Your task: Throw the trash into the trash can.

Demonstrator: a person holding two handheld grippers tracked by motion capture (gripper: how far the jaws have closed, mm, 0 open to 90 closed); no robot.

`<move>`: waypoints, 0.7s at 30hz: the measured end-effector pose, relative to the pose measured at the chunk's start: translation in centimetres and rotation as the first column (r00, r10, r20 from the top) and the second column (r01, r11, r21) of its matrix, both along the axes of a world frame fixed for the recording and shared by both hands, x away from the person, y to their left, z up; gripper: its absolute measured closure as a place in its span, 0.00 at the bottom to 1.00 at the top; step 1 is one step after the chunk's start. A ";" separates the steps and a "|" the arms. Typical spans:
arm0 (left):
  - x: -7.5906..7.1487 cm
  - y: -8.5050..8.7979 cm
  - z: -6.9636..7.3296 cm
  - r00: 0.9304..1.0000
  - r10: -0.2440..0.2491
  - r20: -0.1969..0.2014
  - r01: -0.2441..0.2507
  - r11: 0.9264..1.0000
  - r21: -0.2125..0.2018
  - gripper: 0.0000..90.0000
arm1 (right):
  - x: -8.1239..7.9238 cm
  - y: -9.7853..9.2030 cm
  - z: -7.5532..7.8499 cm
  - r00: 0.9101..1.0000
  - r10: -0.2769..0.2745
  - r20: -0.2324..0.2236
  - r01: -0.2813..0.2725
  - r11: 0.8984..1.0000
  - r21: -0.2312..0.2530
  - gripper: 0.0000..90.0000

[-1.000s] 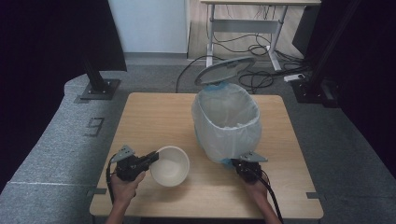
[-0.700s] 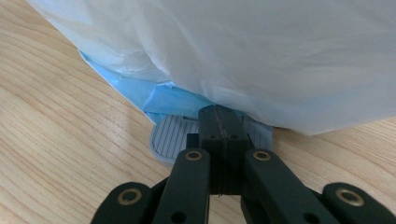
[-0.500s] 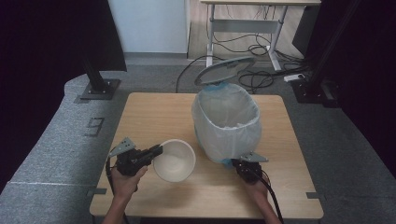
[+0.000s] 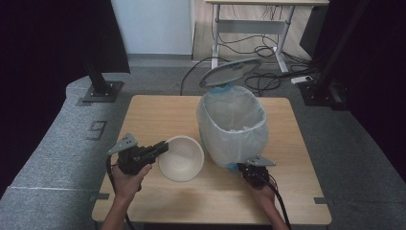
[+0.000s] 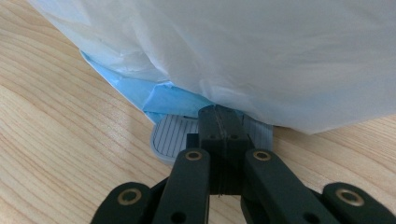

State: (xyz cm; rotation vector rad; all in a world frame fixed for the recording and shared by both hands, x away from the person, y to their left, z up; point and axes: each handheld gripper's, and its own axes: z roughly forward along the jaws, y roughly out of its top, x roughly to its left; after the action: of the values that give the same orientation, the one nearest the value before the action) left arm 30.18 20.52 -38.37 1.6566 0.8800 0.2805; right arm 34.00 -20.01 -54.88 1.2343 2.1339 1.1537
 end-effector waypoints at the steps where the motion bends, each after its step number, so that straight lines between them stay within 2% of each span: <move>1: 0.0 -0.1 0.2 1.000 -0.001 0.001 0.001 1.000 -0.001 0.95 | 0.0 0.0 0.0 1.000 0.000 0.000 0.000 1.000 0.001 0.99; 10: 0.4 -0.5 1.4 1.000 -0.014 0.004 0.014 1.000 -0.001 0.95 | 0.0 -0.1 0.0 1.000 -0.001 -0.007 0.001 1.000 0.011 0.99; 21: 0.6 -1.0 2.9 0.999 -0.026 0.025 0.026 0.999 -0.023 0.95 | 0.1 0.0 0.0 1.000 0.000 -0.005 0.000 1.000 0.008 0.99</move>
State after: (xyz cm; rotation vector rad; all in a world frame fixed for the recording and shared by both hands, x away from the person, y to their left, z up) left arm 30.79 19.52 -35.49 1.6390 0.8400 0.2715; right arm 34.05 -20.03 -54.87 1.2415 2.1350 1.1612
